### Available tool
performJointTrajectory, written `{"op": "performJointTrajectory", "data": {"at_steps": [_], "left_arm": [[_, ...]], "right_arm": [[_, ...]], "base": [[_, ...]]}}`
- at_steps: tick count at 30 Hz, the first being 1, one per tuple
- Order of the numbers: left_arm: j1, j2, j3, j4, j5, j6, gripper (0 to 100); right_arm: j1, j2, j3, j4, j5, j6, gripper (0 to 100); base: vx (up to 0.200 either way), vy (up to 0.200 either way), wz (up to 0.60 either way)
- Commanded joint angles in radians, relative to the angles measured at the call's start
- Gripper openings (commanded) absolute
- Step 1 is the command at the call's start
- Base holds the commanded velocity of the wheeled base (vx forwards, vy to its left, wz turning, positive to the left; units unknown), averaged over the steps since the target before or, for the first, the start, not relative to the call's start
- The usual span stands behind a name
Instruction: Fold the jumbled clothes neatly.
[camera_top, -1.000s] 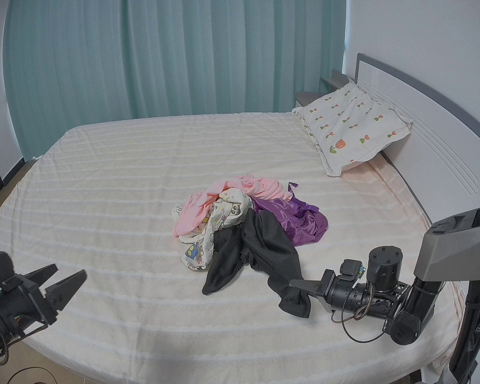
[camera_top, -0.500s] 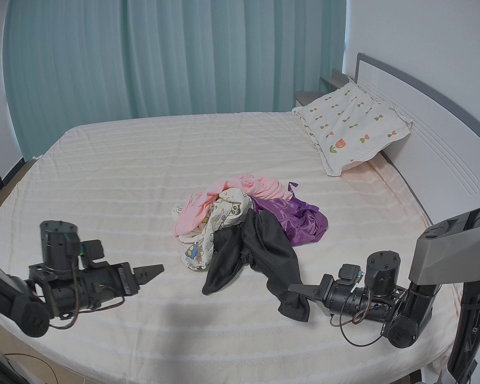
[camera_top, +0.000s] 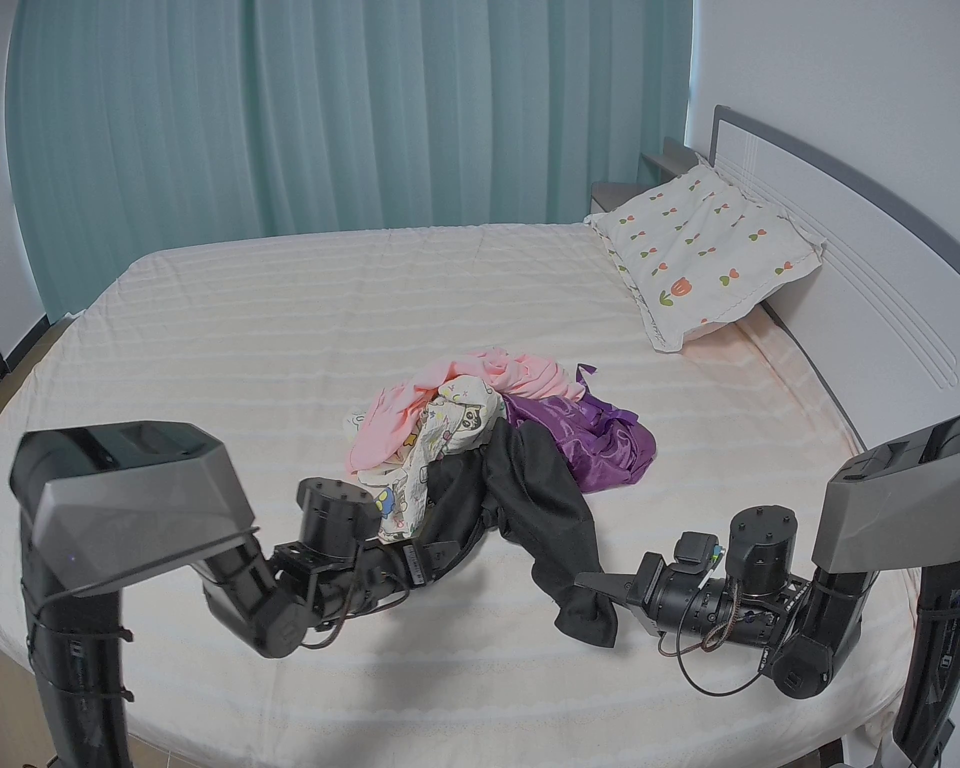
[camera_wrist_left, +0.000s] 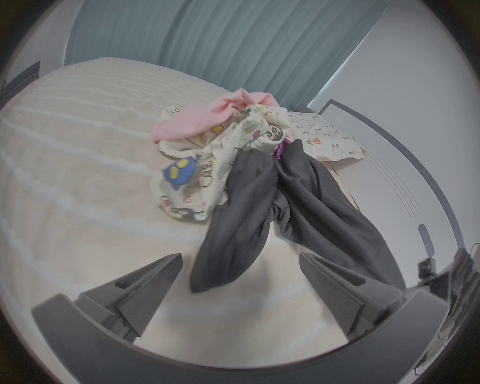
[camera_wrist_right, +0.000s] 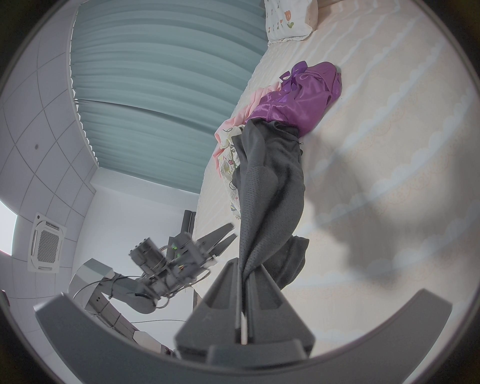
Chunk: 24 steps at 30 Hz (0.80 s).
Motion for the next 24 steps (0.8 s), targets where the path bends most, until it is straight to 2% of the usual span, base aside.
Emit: {"op": "performJointTrajectory", "data": {"at_steps": [1, 10, 24], "left_arm": [[-0.051, 0.217, -0.173, -0.03, 0.04, -0.039, 100], [-0.04, 0.27, -0.251, -0.029, 0.114, -0.038, 100], [-0.029, 0.184, -0.256, -0.001, 0.124, -0.039, 100]], "right_arm": [[0.003, 0.005, -0.006, -0.01, 0.001, -0.001, 0], [0.003, 0.019, -0.023, -0.01, 0.001, -0.001, 0], [0.0, 0.02, -0.035, -0.01, -0.001, -0.001, 0]], "base": [[0.0, 0.0, 0.0], [0.0, 0.0, 0.0], [0.0, 0.0, 0.0]]}}
